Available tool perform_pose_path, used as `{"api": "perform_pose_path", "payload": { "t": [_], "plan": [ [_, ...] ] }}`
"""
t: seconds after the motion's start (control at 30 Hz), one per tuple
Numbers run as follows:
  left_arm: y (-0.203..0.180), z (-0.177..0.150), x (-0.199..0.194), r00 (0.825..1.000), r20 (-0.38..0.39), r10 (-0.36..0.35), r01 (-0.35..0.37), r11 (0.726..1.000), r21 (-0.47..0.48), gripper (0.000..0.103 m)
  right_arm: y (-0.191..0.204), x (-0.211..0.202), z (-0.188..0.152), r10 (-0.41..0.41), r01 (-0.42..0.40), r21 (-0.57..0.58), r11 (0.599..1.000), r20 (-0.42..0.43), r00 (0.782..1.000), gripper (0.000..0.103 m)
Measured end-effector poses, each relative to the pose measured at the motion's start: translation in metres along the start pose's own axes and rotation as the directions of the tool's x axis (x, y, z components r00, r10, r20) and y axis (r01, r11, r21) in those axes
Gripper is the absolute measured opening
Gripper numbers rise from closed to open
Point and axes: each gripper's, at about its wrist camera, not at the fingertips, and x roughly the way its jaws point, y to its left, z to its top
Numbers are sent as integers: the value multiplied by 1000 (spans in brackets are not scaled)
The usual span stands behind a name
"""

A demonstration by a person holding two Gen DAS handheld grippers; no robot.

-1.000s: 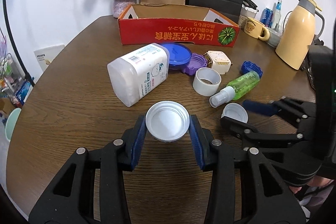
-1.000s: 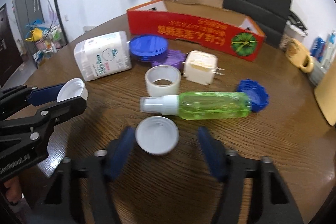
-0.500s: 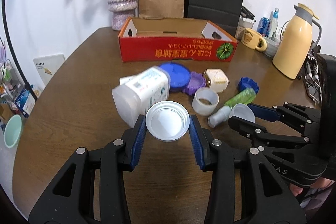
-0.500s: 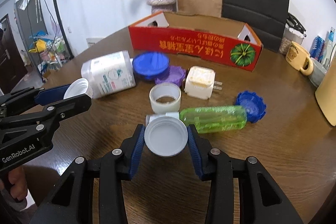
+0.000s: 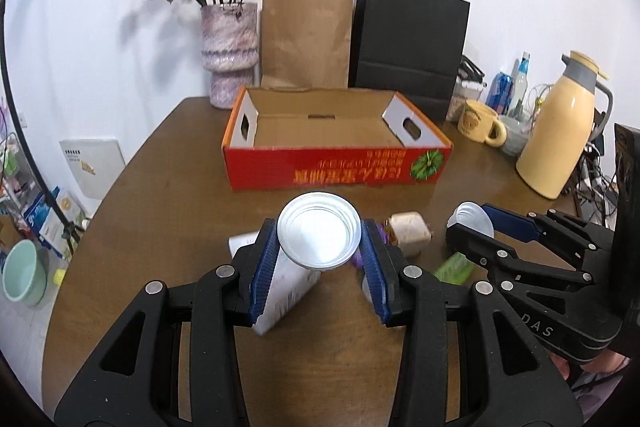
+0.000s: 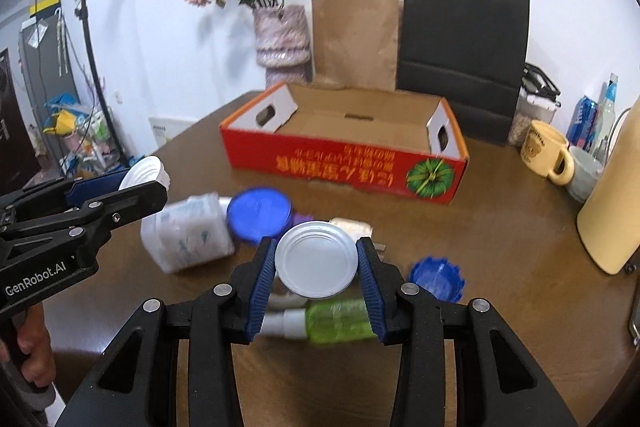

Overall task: Organize rigid objects
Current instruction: 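Carry the left tool's cap over the cardboard box while the right tool carries its cap there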

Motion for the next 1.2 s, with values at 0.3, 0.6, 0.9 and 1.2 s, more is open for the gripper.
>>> {"api": "perform_pose_path", "payload": {
  "t": [0.3,0.6,0.9,1.2],
  "plan": [
    [3,34,18,999,34,6,-5,1000,-17,37,-12,9,35,-37,34,33,999,81,996,45],
    [5,63,45,998,54,30,-28,999,-40,37,-22,27,73,-63,61,27,998,117,991,45],
    [14,96,85,997,41,67,-63,994,-93,37,-47,58,102,-69,63,59,996,108,992,45],
    [14,119,121,998,25,56,-54,995,-87,37,-65,99,128,-59,55,72,996,62,996,45]
  ]
}}
